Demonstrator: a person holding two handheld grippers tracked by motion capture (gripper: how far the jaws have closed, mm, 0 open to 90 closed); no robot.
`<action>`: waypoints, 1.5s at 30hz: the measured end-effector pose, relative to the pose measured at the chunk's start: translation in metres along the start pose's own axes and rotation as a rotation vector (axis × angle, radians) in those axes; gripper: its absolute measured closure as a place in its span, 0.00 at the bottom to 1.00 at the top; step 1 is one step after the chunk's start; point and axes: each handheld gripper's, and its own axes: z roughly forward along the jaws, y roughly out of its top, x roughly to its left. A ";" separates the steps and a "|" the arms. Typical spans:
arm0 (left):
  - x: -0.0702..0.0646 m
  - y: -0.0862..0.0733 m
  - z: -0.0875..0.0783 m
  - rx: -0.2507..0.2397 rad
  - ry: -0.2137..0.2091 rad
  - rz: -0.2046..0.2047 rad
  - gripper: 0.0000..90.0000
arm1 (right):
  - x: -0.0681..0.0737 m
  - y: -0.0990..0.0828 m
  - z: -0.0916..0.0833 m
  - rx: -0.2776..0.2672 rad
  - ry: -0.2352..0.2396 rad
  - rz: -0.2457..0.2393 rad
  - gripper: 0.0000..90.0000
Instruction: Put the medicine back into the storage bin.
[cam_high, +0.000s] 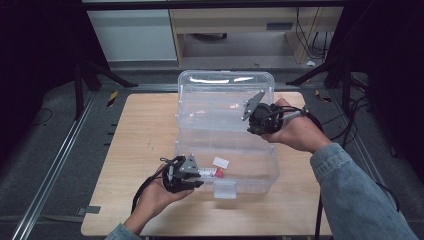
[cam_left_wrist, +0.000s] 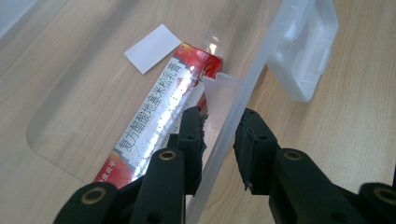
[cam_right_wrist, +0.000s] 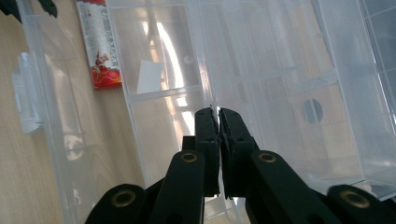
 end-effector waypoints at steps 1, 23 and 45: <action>0.000 0.000 0.000 0.000 0.000 0.000 0.80 | 0.000 0.000 0.000 0.000 0.000 0.000 0.97; -0.001 -0.001 0.000 -0.007 0.007 0.003 0.79 | 0.028 -0.016 -0.005 -0.039 0.009 0.000 0.97; -0.002 -0.002 0.000 -0.013 0.009 0.001 0.78 | 0.041 -0.024 -0.004 -0.037 0.046 -0.019 0.96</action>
